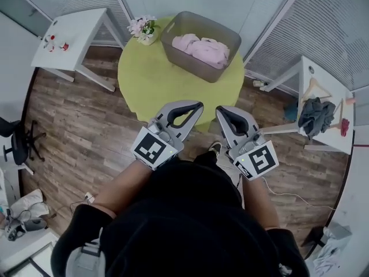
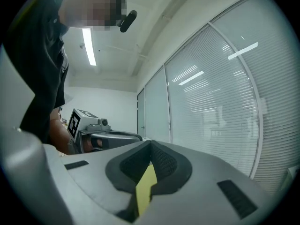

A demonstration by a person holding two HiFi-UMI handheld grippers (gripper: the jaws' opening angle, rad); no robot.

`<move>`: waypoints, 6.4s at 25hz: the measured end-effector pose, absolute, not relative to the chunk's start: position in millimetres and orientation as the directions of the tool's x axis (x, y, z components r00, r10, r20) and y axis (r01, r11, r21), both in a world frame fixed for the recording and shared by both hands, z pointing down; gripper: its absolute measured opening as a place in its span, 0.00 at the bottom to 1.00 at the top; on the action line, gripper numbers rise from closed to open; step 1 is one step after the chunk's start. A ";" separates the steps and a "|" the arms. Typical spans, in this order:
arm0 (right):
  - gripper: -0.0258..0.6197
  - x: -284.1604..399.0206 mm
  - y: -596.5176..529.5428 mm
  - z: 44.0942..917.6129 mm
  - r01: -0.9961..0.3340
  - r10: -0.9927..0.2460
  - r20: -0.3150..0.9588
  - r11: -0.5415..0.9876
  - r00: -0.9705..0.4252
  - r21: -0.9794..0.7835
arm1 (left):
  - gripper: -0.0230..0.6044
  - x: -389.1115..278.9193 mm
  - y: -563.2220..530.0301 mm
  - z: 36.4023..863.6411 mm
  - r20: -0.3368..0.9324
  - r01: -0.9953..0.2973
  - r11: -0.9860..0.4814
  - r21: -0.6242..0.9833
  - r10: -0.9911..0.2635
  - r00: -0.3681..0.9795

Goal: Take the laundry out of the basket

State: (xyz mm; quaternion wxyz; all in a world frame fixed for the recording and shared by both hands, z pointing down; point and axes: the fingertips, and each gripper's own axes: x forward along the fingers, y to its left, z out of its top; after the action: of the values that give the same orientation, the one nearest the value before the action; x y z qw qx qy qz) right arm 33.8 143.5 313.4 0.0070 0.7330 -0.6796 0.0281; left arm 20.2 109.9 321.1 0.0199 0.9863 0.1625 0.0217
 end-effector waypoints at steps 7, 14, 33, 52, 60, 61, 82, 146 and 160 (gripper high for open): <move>0.07 75.2 160.7 315.4 -0.999 -0.999 0.040 0.002 -0.004 -0.038 | 0.05 59.2 131.3 322.1 0.045 0.252 -0.967 0.032 0.254 0.966; 0.08 113.5 183.5 316.6 -0.997 -0.998 0.031 0.062 -0.063 -0.042 | 0.05 95.2 153.6 322.9 0.046 0.182 -0.983 0.026 0.183 0.982; 0.08 150.3 174.0 333.2 -0.980 -0.981 0.046 0.185 -0.189 -0.077 | 0.05 128.6 148.7 340.8 0.099 0.038 -0.999 0.030 0.041 0.994; 0.08 185.9 84.3 343.9 -0.975 -0.972 0.096 0.207 -0.215 -0.080 | 0.05 164.1 60.0 347.0 0.062 0.005 -0.998 0.070 0.009 0.998; 0.08 203.1 33.6 348.5 -0.972 -0.966 0.120 0.223 -0.231 -0.076 | 0.05 183.7 10.8 355.9 0.076 0.000 -0.997 0.081 0.006 0.997; 0.08 205.0 28.3 349.6 -0.971 -0.965 0.122 0.225 -0.233 -0.076 | 0.05 186.0 5.8 356.3 0.073 -0.001 -0.997 0.082 0.005 0.997; 0.08 241.1 -52.6 376.6 -0.971 -0.942 0.236 0.231 -0.240 -0.065 | 0.05 214.9 -92.4 373.7 0.075 -0.052 -0.995 0.081 -0.046 0.996; 0.72 324.8 -181.9 754.9 -0.934 -0.248 0.935 0.315 -0.252 -0.168 | 0.05 293.8 -240.9 480.5 0.087 -0.429 -0.900 0.070 -0.423 0.902; 0.75 321.1 -192.3 791.0 -0.922 -0.177 0.950 0.339 -0.258 -0.187 | 0.05 290.8 -243.0 481.4 0.089 -0.452 -0.888 0.083 -0.445 0.891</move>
State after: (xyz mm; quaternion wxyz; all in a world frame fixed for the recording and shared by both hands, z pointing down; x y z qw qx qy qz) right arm 321.1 -192.3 791.0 0.4558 0.4041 -0.6796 0.4086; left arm 290.8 -243.0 481.4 0.0509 0.9710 -0.2311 0.0336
